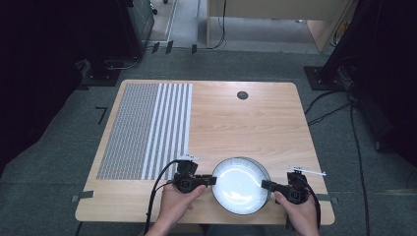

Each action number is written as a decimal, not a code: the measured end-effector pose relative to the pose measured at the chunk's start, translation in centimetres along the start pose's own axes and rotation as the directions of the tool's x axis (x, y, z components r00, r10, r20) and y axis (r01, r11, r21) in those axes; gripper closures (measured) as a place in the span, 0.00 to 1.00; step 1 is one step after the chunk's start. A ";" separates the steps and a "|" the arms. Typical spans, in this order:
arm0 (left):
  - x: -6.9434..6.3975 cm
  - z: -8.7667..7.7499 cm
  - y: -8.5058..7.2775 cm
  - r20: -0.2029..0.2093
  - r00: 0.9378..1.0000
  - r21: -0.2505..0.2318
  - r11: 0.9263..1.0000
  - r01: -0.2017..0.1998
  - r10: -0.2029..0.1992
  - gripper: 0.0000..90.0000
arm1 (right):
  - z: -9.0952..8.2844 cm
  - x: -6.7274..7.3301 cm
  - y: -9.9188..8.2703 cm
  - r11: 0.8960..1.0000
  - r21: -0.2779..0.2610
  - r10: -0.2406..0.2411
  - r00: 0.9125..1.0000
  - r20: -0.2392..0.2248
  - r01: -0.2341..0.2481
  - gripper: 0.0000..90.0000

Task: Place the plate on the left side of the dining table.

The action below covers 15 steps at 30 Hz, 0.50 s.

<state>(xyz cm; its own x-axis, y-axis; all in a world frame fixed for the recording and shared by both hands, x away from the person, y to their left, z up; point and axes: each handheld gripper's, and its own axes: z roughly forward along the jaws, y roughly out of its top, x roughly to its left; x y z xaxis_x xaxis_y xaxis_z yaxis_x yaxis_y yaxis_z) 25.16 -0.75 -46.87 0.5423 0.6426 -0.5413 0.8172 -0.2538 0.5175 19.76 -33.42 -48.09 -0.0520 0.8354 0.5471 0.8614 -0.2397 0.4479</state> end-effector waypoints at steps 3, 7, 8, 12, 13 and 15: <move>0.0 0.1 -0.1 0.009 1.000 0.010 1.000 0.003 -0.003 0.77 | -0.1 0.0 0.0 1.000 0.014 0.012 1.000 0.009 -0.012 0.92; 0.0 0.5 -0.1 0.017 1.000 0.036 0.999 0.005 -0.006 0.75 | -0.2 -0.3 0.2 0.998 0.035 0.045 0.999 -0.013 -0.044 0.89; 0.0 0.6 -0.1 0.020 1.000 0.039 0.999 0.008 -0.009 0.75 | -0.2 -0.3 0.2 0.998 0.035 0.045 0.999 -0.013 -0.044 0.89; 0.1 0.6 0.0 0.017 1.000 0.040 0.999 0.016 -0.017 0.76 | -0.4 -0.7 0.3 0.994 0.081 0.081 0.995 -0.067 -0.075 0.89; 0.0 0.6 0.0 0.014 1.000 0.040 0.999 0.017 -0.018 0.77 | -0.4 -0.9 0.3 0.993 0.080 0.090 0.993 -0.070 -0.084 0.90; -0.1 0.8 -0.1 0.007 1.000 0.040 0.999 0.017 -0.017 0.77 | -0.3 -0.5 0.2 0.996 0.073 0.061 0.997 -0.043 -0.057 0.90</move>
<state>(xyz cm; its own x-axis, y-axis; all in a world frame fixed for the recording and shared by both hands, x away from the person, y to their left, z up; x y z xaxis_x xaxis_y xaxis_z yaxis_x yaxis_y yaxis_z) 25.21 -1.39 -47.35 0.5293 0.6422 -0.5545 0.8334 -0.2712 0.4815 19.82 -34.06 -48.03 -0.0212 0.7973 0.6031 0.8977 -0.2503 0.3625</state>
